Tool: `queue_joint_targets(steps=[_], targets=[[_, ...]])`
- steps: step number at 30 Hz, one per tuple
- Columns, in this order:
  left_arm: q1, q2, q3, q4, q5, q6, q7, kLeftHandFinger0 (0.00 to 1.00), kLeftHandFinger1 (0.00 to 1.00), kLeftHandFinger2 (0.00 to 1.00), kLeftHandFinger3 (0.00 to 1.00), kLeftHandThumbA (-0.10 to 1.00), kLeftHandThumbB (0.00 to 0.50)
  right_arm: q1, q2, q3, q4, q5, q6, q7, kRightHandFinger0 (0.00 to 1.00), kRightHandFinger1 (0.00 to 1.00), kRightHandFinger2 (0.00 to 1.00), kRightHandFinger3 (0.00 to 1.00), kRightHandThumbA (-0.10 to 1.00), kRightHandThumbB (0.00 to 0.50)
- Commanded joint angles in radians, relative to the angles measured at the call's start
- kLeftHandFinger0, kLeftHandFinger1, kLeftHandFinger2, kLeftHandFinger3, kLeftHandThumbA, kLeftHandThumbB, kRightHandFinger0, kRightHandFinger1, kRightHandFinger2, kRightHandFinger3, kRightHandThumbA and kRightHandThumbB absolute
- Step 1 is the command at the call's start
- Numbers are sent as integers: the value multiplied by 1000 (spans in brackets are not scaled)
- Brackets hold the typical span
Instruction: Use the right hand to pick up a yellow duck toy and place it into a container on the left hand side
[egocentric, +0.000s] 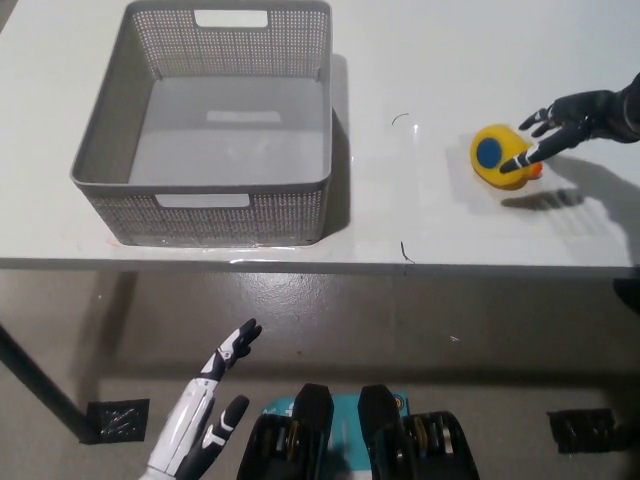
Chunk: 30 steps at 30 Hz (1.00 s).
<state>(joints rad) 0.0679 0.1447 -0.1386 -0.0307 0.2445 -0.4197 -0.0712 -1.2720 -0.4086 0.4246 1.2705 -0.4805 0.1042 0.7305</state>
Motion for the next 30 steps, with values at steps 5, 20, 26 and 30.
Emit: queue_joint_targets(steps=[5,20,26,30], targets=[[-9,10,-7,-38,9,-2,-12,1000,1000,1000,1000,1000,333,-85,22,31,57,-16,-42,-68,1000,1000,1000,1000,1000,487],[-22,13,-13,-39,14,-9,-21,1000,1000,1000,1000,1000,313,-97,28,64,97,-22,-61,-93,1000,1000,1000,1000,1000,473],[-16,14,-18,-48,16,-11,-24,1000,1000,1000,1000,1000,302,-108,40,92,111,-41,-53,-138,1000,1000,1000,1000,1000,472],[-13,13,-27,-46,21,-18,-26,1000,1000,1000,1000,1000,306,-95,49,98,115,-46,-55,-215,1000,1000,1000,1000,1000,500]])
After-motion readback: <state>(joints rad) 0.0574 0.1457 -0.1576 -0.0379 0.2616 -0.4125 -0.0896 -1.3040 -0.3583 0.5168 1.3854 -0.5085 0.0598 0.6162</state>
